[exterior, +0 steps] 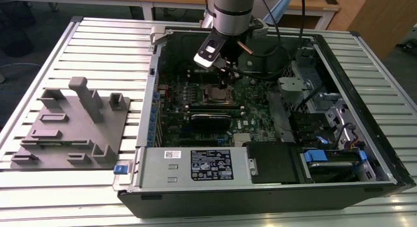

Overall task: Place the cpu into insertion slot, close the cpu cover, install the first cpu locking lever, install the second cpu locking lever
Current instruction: 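Close the cpu cover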

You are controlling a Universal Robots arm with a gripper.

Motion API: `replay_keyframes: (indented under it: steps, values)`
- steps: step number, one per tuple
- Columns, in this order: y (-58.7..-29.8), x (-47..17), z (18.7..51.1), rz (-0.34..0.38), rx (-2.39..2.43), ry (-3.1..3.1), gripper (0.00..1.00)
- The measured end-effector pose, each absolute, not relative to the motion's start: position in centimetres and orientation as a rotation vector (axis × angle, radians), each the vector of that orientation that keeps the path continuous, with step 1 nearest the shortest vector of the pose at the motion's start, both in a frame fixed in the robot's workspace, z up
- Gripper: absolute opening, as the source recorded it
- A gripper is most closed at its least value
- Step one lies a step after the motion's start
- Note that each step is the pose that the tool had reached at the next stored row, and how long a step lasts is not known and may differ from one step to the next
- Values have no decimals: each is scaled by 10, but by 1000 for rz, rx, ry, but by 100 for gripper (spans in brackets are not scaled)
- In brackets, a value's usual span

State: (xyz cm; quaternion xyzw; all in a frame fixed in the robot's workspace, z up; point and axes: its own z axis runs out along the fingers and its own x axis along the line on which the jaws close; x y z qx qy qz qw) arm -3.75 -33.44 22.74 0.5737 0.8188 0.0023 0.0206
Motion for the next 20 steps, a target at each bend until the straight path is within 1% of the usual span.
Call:
replay_keyframes:
  steps: [20]
  values:
    - [-334,-38,227,9,1717,2581,10]
